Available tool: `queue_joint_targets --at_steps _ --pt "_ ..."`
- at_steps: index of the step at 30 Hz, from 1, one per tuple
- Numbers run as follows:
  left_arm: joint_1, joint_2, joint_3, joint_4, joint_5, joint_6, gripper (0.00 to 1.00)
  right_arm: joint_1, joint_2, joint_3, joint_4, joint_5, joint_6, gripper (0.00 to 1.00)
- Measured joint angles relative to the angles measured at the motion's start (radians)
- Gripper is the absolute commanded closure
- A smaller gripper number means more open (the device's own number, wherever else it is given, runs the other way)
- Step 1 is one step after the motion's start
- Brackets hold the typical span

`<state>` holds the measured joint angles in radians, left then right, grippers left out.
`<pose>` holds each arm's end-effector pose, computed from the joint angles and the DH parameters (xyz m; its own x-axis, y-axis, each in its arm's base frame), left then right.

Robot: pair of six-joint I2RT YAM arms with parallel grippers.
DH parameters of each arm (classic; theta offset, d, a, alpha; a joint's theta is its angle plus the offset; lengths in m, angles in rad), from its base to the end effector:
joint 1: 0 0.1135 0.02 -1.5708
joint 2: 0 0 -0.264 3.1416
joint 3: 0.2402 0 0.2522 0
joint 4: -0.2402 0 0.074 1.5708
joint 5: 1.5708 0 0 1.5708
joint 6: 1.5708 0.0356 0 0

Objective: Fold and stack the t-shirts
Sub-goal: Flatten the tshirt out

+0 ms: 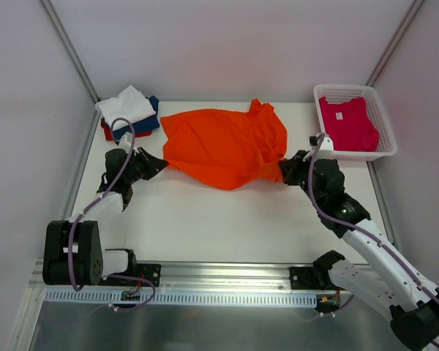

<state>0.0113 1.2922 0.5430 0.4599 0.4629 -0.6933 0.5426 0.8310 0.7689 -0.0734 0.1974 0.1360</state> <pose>0.2692 -0.0129 0.2142 -0.4865 -0.5773 -0.6558 0.1391 0.6898 -0.7105 0.1733 0.0963 0.3385 -0.1607 0.0584 -0.9853 -0.3211 0.9409 0.1081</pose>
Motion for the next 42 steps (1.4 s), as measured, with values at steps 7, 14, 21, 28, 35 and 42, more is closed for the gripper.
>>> queue_joint_targets --at_steps 7,14,21,28,35,42 --pt "-0.047 -0.158 -0.124 -0.092 -0.072 -0.023 1.00 0.098 -0.072 -0.144 -0.080 0.005 0.174 1.00" --pt "-0.058 -0.270 -0.200 -0.215 -0.137 -0.034 1.00 0.233 -0.078 -0.253 -0.148 0.079 0.342 1.00" --pt "-0.058 -0.431 -0.281 -0.363 -0.235 -0.064 1.00 0.345 -0.212 -0.358 -0.314 0.243 0.543 1.00" --pt "-0.058 -0.702 -0.324 -0.562 -0.379 -0.109 1.00 0.360 -0.347 -0.366 -0.531 0.417 0.725 1.00" --pt "-0.058 -0.703 -0.307 -0.695 -0.473 -0.132 1.00 0.360 -0.357 -0.365 -0.714 0.545 0.864 1.00" --pt "-0.058 -0.688 -0.274 -0.780 -0.534 -0.137 1.00 0.362 -0.357 -0.360 -0.846 0.610 0.988 1.00"
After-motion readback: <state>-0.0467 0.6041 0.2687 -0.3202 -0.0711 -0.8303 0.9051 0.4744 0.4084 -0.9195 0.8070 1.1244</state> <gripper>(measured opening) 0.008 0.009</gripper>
